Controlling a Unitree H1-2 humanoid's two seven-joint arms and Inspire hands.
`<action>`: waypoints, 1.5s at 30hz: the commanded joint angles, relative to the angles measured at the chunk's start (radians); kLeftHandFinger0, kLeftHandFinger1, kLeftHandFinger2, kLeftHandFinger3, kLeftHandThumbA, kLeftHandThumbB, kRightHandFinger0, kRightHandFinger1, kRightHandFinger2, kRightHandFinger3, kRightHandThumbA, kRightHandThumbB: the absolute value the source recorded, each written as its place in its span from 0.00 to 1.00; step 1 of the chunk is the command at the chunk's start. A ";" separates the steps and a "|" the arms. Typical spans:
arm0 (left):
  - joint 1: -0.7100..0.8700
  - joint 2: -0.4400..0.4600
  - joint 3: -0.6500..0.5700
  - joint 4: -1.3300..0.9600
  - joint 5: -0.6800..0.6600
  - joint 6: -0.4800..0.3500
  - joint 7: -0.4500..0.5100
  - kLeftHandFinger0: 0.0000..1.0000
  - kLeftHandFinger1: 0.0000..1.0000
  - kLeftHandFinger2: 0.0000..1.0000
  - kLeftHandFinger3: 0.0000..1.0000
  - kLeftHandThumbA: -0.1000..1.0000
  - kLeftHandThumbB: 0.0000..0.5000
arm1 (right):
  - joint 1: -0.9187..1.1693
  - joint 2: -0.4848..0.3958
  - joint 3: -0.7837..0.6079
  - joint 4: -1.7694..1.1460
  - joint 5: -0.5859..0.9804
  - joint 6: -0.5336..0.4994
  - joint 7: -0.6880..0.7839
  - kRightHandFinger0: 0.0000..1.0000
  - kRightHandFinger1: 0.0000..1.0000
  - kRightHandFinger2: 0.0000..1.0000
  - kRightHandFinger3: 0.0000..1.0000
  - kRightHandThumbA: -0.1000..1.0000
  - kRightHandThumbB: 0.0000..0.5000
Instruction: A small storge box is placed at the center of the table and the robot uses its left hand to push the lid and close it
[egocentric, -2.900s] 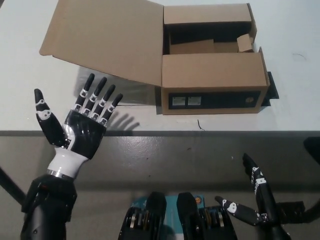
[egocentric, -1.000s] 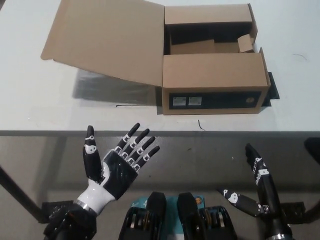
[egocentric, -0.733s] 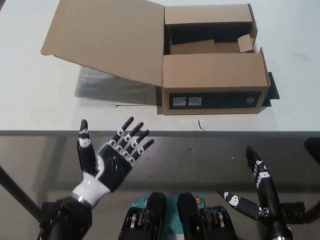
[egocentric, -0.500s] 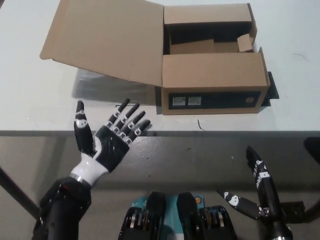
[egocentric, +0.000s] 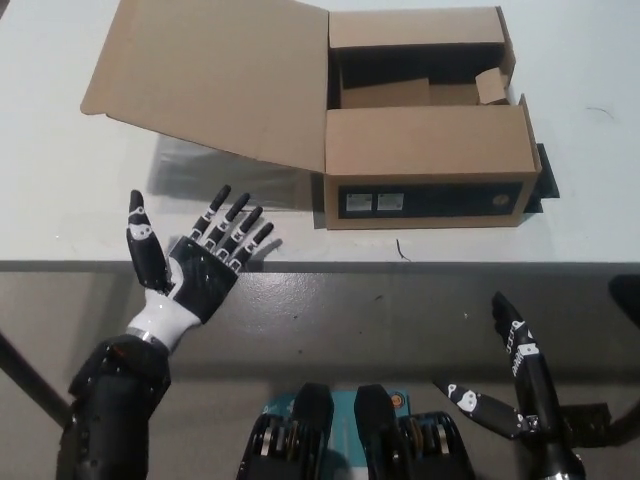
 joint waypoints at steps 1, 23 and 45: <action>-0.081 0.015 0.027 0.045 0.016 -0.028 0.020 1.00 1.00 1.00 1.00 1.00 0.73 | -0.007 -0.001 0.000 -0.019 0.006 -0.050 0.005 1.00 1.00 1.00 1.00 1.00 0.68; -0.436 0.133 0.124 0.480 0.083 -0.159 -0.013 1.00 1.00 1.00 1.00 1.00 0.76 | 0.009 0.011 0.019 -0.009 -0.004 -0.050 -0.010 1.00 1.00 1.00 1.00 1.00 0.67; -0.566 0.009 -0.355 0.087 0.524 -0.206 0.069 1.00 1.00 1.00 1.00 1.00 0.73 | -0.013 0.002 0.047 0.004 -0.041 -0.050 -0.027 1.00 1.00 1.00 1.00 1.00 0.73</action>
